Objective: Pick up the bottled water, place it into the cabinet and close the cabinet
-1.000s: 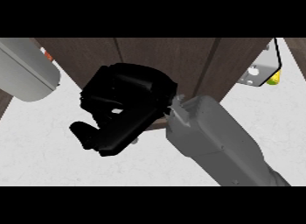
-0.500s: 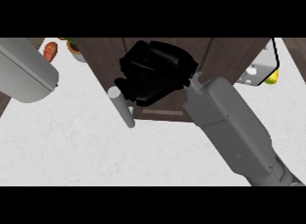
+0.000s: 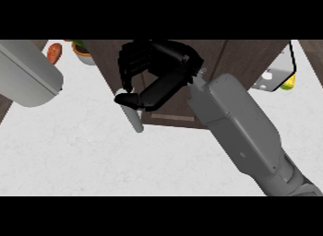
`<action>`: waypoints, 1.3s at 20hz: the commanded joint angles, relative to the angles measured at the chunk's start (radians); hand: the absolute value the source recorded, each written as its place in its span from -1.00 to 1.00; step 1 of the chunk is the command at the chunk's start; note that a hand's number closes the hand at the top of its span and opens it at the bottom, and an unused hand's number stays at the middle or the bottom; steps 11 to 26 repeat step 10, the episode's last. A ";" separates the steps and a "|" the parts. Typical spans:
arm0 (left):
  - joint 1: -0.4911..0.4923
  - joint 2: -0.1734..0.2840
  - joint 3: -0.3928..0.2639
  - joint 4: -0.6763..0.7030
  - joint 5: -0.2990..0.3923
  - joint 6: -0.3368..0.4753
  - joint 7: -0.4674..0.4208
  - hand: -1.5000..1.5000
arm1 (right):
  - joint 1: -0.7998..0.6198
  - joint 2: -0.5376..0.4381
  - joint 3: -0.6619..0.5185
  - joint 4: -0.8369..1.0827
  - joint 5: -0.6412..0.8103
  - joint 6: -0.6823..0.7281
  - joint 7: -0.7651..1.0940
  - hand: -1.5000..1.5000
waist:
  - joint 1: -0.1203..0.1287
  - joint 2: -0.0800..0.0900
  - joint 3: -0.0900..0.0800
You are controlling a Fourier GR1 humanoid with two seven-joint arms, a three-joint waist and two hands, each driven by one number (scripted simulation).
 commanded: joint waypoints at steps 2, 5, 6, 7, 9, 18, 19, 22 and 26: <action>-0.026 -0.033 -0.025 -0.003 -0.040 -0.015 -0.002 -1.00 | -0.121 -0.048 -0.117 0.071 0.090 -0.108 -0.111 -1.00 | -0.002 0.006 0.004; -0.042 -0.010 0.003 0.016 -0.007 -0.022 0.015 -1.00 | -0.171 -0.062 -0.144 0.080 0.090 -0.147 -0.083 -1.00 | -0.002 0.007 0.004; -0.044 -0.043 -0.026 -0.004 -0.049 -0.005 0.003 -1.00 | -0.197 -0.056 -0.156 0.087 0.090 -0.174 -0.079 -1.00 | 0.006 0.007 0.003; -0.056 -0.016 -0.010 -0.009 -0.028 -0.006 0.027 -1.00 | -0.153 -0.035 -0.127 0.092 0.116 -0.152 -0.123 -1.00 | -0.002 0.009 0.005; -0.076 -0.007 0.000 0.026 -0.011 -0.035 0.027 -1.00 | -0.172 -0.054 -0.136 0.095 0.111 -0.148 -0.101 -1.00 | -0.007 0.008 0.003; -0.079 -0.026 -0.045 -0.004 -0.041 -0.025 0.035 -1.00 | -0.201 -0.051 -0.150 0.112 0.106 -0.157 -0.097 -1.00 | -0.001 0.011 0.003; -0.079 -0.026 -0.045 -0.004 -0.041 -0.025 0.035 -1.00 | -0.201 -0.051 -0.150 0.112 0.106 -0.157 -0.097 -1.00 | -0.001 0.011 0.003; -0.079 -0.026 -0.045 -0.004 -0.041 -0.025 0.035 -1.00 | -0.201 -0.051 -0.150 0.112 0.106 -0.157 -0.097 -1.00 | -0.001 0.011 0.003; -0.079 -0.026 -0.045 -0.004 -0.041 -0.025 0.035 -1.00 | -0.201 -0.051 -0.150 0.112 0.106 -0.157 -0.097 -1.00 | -0.001 0.011 0.003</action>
